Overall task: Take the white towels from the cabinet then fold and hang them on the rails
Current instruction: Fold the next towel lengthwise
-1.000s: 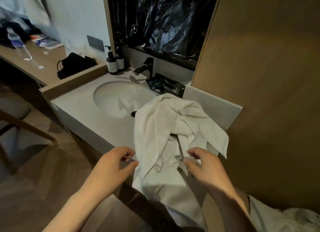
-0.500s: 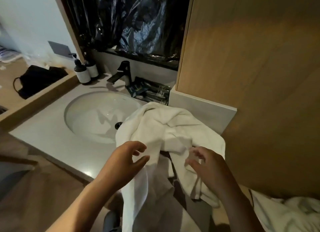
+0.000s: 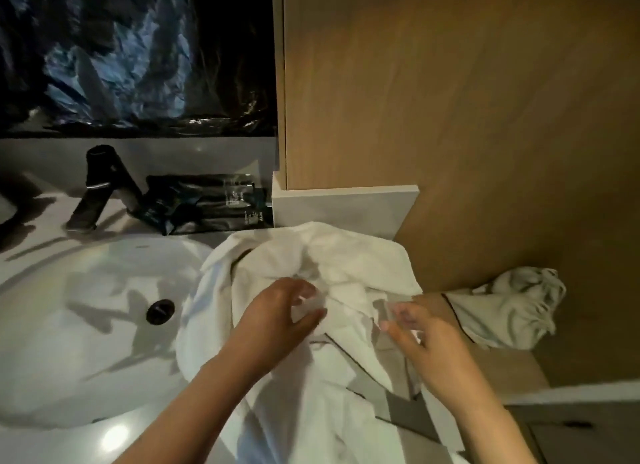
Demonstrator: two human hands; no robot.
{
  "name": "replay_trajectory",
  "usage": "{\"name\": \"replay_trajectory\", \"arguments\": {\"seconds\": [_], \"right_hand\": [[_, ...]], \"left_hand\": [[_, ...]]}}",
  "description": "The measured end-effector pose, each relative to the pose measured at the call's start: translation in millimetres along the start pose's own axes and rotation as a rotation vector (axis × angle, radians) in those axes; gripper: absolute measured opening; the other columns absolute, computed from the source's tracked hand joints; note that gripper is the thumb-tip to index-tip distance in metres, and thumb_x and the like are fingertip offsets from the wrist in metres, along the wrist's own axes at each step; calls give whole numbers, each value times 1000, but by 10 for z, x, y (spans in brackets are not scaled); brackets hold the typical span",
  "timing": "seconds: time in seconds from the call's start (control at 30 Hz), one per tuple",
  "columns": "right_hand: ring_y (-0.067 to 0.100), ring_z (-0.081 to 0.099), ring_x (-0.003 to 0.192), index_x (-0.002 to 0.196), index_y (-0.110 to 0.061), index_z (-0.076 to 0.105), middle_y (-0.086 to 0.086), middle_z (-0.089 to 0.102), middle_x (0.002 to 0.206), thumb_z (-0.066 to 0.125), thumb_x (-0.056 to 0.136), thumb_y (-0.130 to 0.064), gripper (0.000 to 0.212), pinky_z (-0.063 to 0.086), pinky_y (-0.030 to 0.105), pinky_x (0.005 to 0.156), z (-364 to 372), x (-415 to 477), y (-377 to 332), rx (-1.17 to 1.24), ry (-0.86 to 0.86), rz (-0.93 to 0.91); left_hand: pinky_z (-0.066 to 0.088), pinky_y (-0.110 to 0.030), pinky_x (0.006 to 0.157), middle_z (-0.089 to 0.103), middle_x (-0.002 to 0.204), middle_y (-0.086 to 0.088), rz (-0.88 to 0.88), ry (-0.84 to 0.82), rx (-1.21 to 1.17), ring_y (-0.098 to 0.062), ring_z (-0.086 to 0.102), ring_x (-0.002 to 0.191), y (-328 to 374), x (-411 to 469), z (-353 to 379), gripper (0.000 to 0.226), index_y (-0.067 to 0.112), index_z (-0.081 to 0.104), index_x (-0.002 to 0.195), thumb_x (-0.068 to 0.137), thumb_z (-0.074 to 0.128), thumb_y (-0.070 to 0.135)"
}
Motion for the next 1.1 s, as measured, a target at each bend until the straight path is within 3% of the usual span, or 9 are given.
{"name": "replay_trajectory", "arguments": {"seconds": [0.17,0.33,0.4,0.47,0.53,0.63,0.77,0.93,1.1], "right_hand": [[9,55,116,123,-27,58,-9,61,121,60,92,-42,34,43,18,82,166,-220,101,72,111,187],[-2,54,100,112,-39,54,-14,58,114,61,93,-39,21,43,11,77,332,-302,258,133,138,286],[8,56,110,128,-26,56,-8,59,119,61,92,-42,39,46,23,91,395,-271,355,152,128,335],[12,58,108,123,-22,60,-9,60,108,62,91,-46,40,47,32,97,428,-245,445,154,123,383],[10,61,82,88,-22,66,-13,61,78,64,89,-47,25,51,40,89,434,-237,502,129,139,370],[13,68,81,46,-30,47,-4,58,57,70,87,-38,48,50,38,81,464,-238,582,181,138,344],[0,46,53,53,-22,35,-11,35,50,69,90,-27,50,33,15,56,451,-280,502,265,200,249],[10,29,57,65,-14,35,-6,29,60,58,96,-28,41,26,23,56,213,-259,292,406,289,97],[7,37,57,70,-12,42,-10,37,59,52,99,-28,35,32,20,55,-252,-215,-202,397,461,-101]], "left_hand": [[43,-18,89,60,119,2,177,-114,27,-12,57,107,-12,235,83,51,17,59,126,84,68,44],[30,-16,100,54,137,-3,133,-240,21,-16,48,128,-31,325,215,62,16,50,139,88,58,51],[33,-13,91,65,123,-2,97,-274,11,-16,56,119,-52,373,284,55,14,59,129,90,55,52],[37,-18,69,64,71,-5,70,-269,4,-18,62,77,-91,417,341,42,11,67,84,92,53,50],[29,-28,62,36,49,1,55,-284,37,-17,40,53,-98,426,393,53,14,40,53,92,55,48],[28,-28,58,43,60,0,32,-290,123,-17,42,60,-147,385,422,57,11,38,57,84,60,56],[32,-18,53,47,62,2,69,-242,65,-6,42,55,-110,323,321,42,14,45,65,89,60,45],[35,-14,56,51,54,2,107,-89,-32,-6,49,57,142,303,29,20,20,53,85,92,60,38],[35,-16,57,48,61,4,305,59,-19,-7,47,58,588,341,-379,36,20,49,73,89,51,51]]}}
Point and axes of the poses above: each hand's wrist, its own x-axis towards the middle knuckle, its own z-axis out of the palm, y = z × x, the point moved 4 cm from there along x, towards the middle knuckle
